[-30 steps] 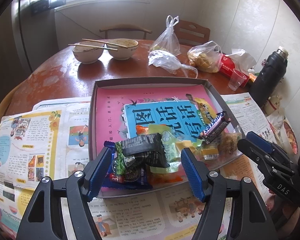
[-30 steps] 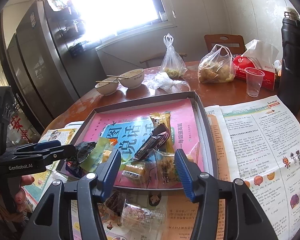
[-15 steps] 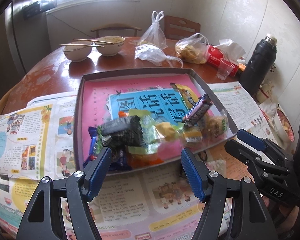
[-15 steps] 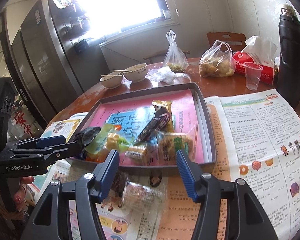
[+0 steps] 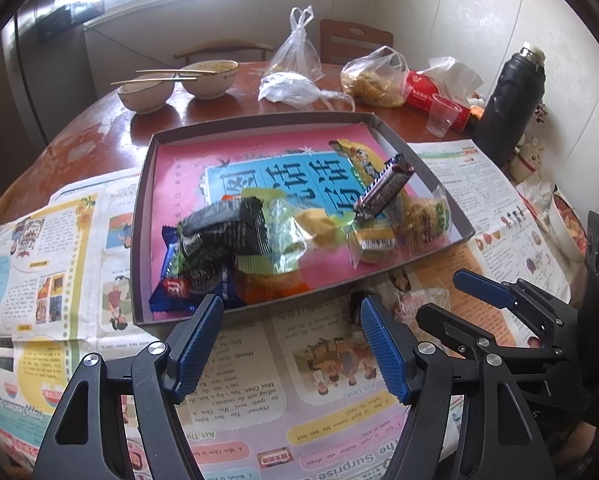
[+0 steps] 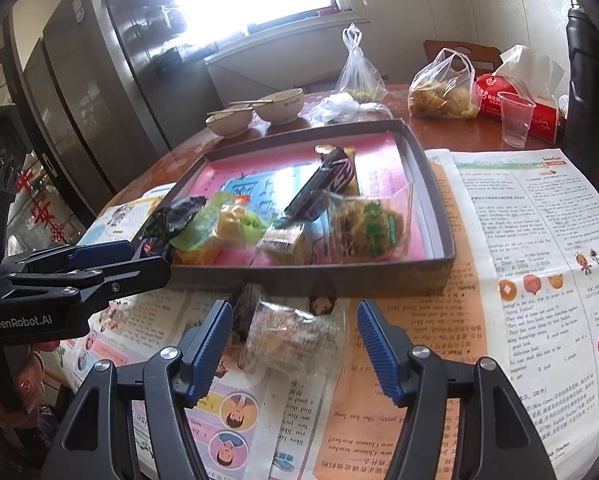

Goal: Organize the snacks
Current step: 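Move the right gripper to the clear pastry bag while the left moves to the brown cake, then grasp the clear pastry bag with the right gripper while the left grasps the brown cake, then carry the clear pastry bag over the tray with the right gripper while the left carries the brown cake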

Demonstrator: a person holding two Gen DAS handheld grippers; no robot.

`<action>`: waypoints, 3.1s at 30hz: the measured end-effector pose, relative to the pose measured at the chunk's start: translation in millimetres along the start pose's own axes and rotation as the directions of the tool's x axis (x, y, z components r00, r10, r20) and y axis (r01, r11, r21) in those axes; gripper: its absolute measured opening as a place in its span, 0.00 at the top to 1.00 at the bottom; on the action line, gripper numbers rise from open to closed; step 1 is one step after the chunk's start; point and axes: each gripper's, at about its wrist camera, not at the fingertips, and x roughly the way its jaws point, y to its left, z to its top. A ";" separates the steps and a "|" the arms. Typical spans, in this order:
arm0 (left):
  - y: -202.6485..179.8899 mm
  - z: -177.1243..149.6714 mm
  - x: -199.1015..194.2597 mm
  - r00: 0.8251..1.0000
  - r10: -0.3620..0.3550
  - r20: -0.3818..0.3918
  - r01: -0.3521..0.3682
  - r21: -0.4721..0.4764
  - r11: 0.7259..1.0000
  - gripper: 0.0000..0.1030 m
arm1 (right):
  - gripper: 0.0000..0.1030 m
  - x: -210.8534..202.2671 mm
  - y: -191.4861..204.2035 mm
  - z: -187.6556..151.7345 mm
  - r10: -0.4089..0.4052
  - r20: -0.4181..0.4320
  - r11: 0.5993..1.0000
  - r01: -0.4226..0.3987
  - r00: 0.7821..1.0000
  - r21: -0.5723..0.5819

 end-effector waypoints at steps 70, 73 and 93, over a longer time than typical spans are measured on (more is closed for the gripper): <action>-2.1 5.6 17.9 0.991 -0.129 -0.048 0.125 -0.068 0.990 0.74 | 0.47 -11.6 -26.5 -4.3 0.031 0.062 0.999 -0.032 0.998 0.015; 4.2 7.5 14.5 0.992 -0.120 -0.035 0.117 -0.082 0.990 0.74 | 0.47 -12.1 -22.2 -1.7 0.036 0.064 0.999 -0.037 0.997 0.009; 40.1 6.3 -4.7 0.997 -0.079 0.016 0.080 -0.140 0.987 0.74 | 0.47 -7.6 3.0 16.2 0.053 0.064 0.998 -0.051 0.997 -0.022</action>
